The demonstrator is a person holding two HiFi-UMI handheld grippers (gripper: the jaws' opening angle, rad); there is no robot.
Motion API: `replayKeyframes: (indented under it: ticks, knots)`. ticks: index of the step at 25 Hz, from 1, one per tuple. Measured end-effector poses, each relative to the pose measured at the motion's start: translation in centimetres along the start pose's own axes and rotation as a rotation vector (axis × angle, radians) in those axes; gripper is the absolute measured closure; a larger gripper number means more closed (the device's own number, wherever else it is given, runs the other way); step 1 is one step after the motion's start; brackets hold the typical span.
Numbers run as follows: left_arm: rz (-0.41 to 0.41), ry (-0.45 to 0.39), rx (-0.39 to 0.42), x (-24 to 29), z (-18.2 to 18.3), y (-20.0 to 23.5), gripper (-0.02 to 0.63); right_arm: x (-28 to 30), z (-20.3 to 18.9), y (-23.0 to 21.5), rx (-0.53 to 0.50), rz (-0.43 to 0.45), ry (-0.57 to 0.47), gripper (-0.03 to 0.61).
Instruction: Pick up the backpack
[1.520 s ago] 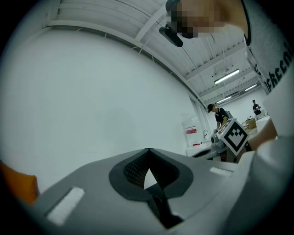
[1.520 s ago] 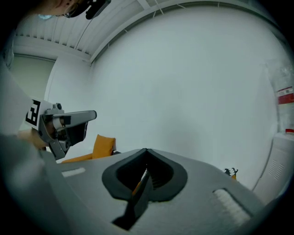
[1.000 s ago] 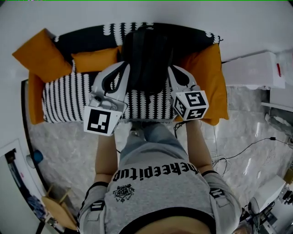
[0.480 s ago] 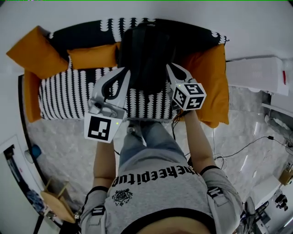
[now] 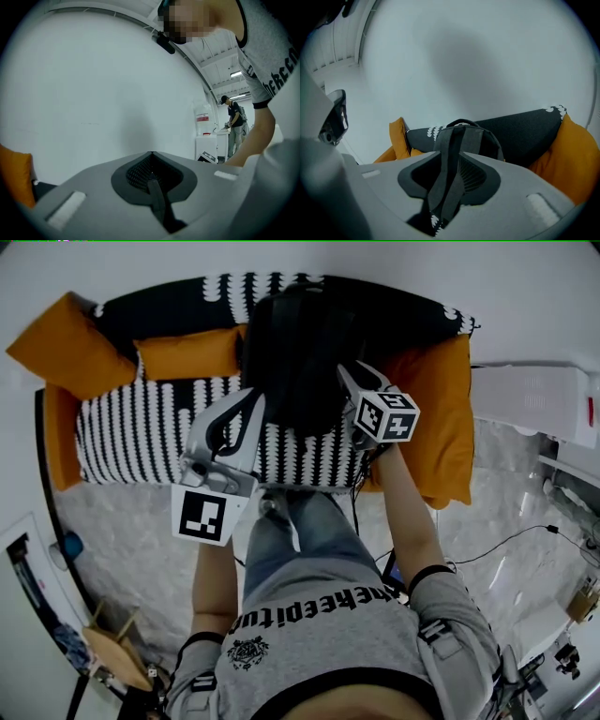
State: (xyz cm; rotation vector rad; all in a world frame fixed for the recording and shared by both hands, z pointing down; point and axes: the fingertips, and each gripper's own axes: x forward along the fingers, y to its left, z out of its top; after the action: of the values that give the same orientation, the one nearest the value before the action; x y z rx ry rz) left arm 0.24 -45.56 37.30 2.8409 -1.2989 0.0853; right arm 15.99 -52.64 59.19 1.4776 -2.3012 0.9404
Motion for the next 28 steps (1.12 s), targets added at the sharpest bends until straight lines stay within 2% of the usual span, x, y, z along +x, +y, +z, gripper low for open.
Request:
replayKeyframes:
  ticks: [11, 16, 28]
  knots:
    - [0.018, 0.044, -0.032, 1.4, -2.6, 0.2, 0.595, 5.4, -3.5, -4.6, 0.029, 0.001, 0.116, 0.400]
    - [0.033, 0.067, -0.031, 1.7, -3.7, 0.6, 0.595, 7.7, -3.9, -5.9, 0.030, 0.005, 0.138, 0.394]
    - [0.091, 0.116, -0.031, 1.1, -5.8, 1.8, 0.595, 12.2, -4.4, -6.1, 0.020, 0.056, 0.158, 0.373]
